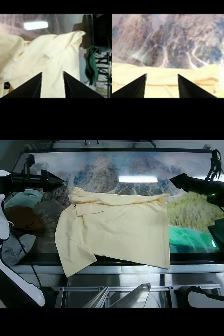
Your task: Fold the shirts.
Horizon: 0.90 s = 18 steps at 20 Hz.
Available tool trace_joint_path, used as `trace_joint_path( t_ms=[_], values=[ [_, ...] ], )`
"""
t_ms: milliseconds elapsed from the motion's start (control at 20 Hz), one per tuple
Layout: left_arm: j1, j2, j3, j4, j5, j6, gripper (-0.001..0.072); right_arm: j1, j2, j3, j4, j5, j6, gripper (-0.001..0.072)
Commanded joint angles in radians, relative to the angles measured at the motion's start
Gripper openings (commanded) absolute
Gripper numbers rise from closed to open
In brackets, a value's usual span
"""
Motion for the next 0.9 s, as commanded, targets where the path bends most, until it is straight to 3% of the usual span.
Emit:
trace_joint_path(
  t_ms=[0,100,250,350,550,600,850],
  values=[
    [0.105,-0.062,0.090,-0.022,-0.119,-0.097,0.0287,-0.130,0.013,0.014,-0.051,0.249,0.048,0.0434],
    [0.163,0.000,0.001,0.040,-0.172,-0.097,0.0286,-0.219,0.023,-0.009,-0.137,0.455,0.115,0.0433],
    [0.218,0.122,-0.200,0.301,-0.177,-0.076,0.0286,-0.310,0.048,-0.187,-0.284,0.634,0.218,0.0390],
    [0.246,0.201,-0.346,0.385,-0.139,-0.035,0.0286,-0.353,0.101,-0.363,-0.340,0.621,0.269,0.0385],
    [0.297,0.318,-0.567,0.390,-0.031,0.010,0.0287,-0.371,0.181,-0.620,-0.536,0.541,0.389,0.0409],
    [0.302,0.332,-0.600,0.390,-0.032,0.014,0.0286,-0.370,0.185,-0.663,-0.541,0.529,0.390,0.0471],
    [0.300,0.368,-0.729,0.392,-0.023,0.074,0.0286,-0.306,0.185,-0.757,-0.500,0.454,0.386,0.0464]
  ],
)
